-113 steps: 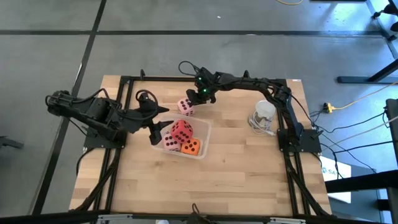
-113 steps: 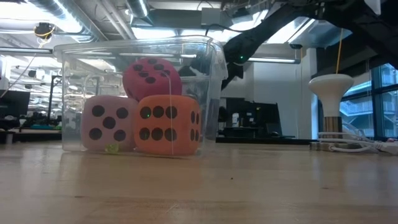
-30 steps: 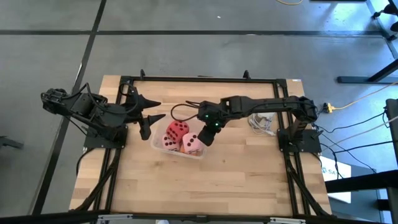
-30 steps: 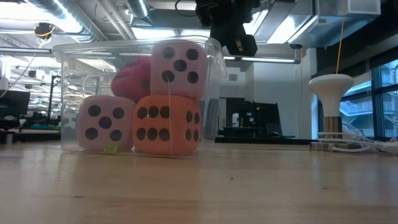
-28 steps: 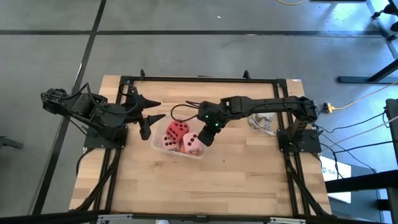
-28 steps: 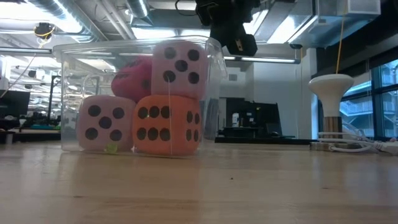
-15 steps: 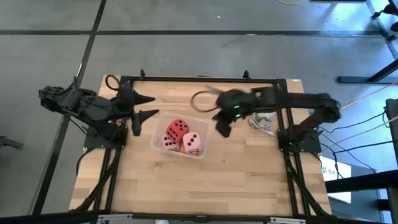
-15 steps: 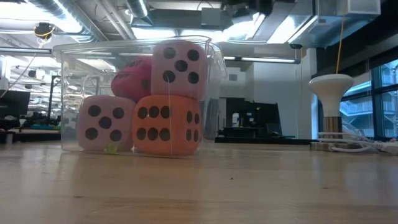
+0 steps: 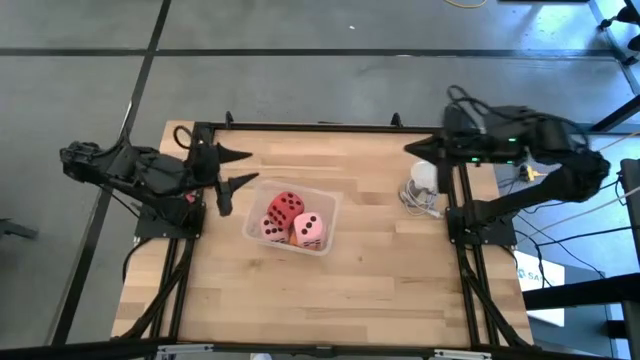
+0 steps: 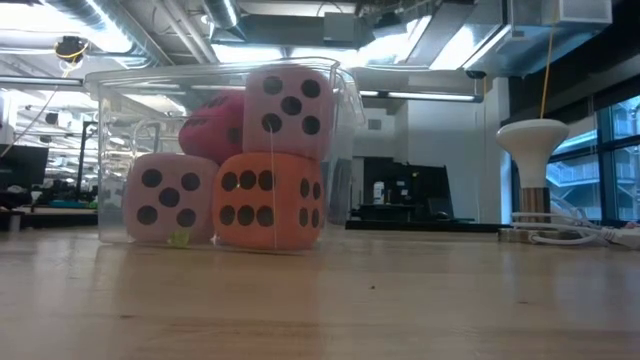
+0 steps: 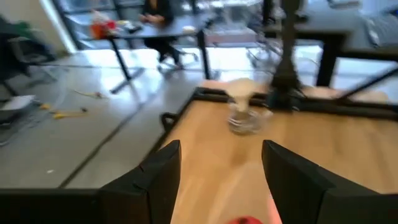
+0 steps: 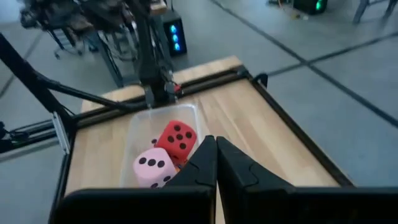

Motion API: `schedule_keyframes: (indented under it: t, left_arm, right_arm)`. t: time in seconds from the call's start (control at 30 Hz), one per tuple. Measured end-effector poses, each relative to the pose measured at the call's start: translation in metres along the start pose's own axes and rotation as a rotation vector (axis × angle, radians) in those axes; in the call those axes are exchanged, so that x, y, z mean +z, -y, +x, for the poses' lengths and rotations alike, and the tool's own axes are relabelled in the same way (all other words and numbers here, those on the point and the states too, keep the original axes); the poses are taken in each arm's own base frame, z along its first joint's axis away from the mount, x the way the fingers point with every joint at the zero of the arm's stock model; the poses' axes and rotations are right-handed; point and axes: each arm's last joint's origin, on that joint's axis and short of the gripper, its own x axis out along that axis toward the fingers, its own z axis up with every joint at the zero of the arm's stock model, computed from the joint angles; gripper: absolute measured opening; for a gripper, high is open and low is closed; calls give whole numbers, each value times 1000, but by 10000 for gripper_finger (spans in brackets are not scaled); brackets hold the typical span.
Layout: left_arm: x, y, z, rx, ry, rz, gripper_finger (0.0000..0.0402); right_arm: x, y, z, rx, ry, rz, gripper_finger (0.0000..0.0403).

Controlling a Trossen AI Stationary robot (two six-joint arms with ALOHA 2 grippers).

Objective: Pick & Place Dice
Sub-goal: Return to Home Position

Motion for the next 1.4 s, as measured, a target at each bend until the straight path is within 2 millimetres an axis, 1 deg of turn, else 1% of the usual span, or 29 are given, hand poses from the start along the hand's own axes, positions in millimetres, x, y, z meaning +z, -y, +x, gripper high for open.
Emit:
schedule_keyframes:
  t: [0.1, 0.2, 0.33, 0.43, 0.5, 0.6, 0.73, 0.83, 0.93, 1.07, 1.2, 1.3, 1.4]
  left_arm:
    - [-24, -5, -1, 18, 61, -18, 205]
    - [-51, -10, -3, -30, 140, -77, 198]
    - [-77, -19, -10, -124, 240, -152, 190]
    - [-99, -25, -13, -135, 244, -194, 185]
    - [-114, -26, -12, -135, 244, -218, 184]
    - [-129, -26, -9, -135, 266, -247, 184]
    - [-146, -24, -4, -145, 249, -251, 184]
    - [-158, -22, 0, -167, 224, -257, 184]
    - [-169, -20, 4, -167, 196, -251, 184]
    - [-178, -19, 7, -167, 183, -249, 184]
    - [-182, -19, 8, -145, 175, -227, 184]
    - [-183, -19, 9, -117, 173, -171, 184]
    - [-181, -20, 9, -98, 195, -180, 184]
  right_arm:
    - [-10, 7, -17, -1, 46, -2, 0]
    - [-27, 13, -22, 1, 90, 32, 0]
    - [-57, 19, -13, 20, 143, 77, 0]
    - [-86, 24, -1, 32, 172, 126, 0]
    - [-106, 28, 8, 36, 177, 164, 0]
    - [-131, 32, 21, 56, 222, 216, 0]
    - [-153, 35, 33, 78, 275, 237, 0]
    - [-163, 36, 39, 91, 303, 255, 0]
    - [-169, 37, 42, 91, 300, 266, 0]
    - [-170, 37, 42, 89, 299, 271, 0]
    - [-170, 37, 43, 89, 297, 282, 7]
    - [-171, 38, 43, 75, 283, 219, 16]
    - [-172, 38, 43, 69, 283, 184, 23]
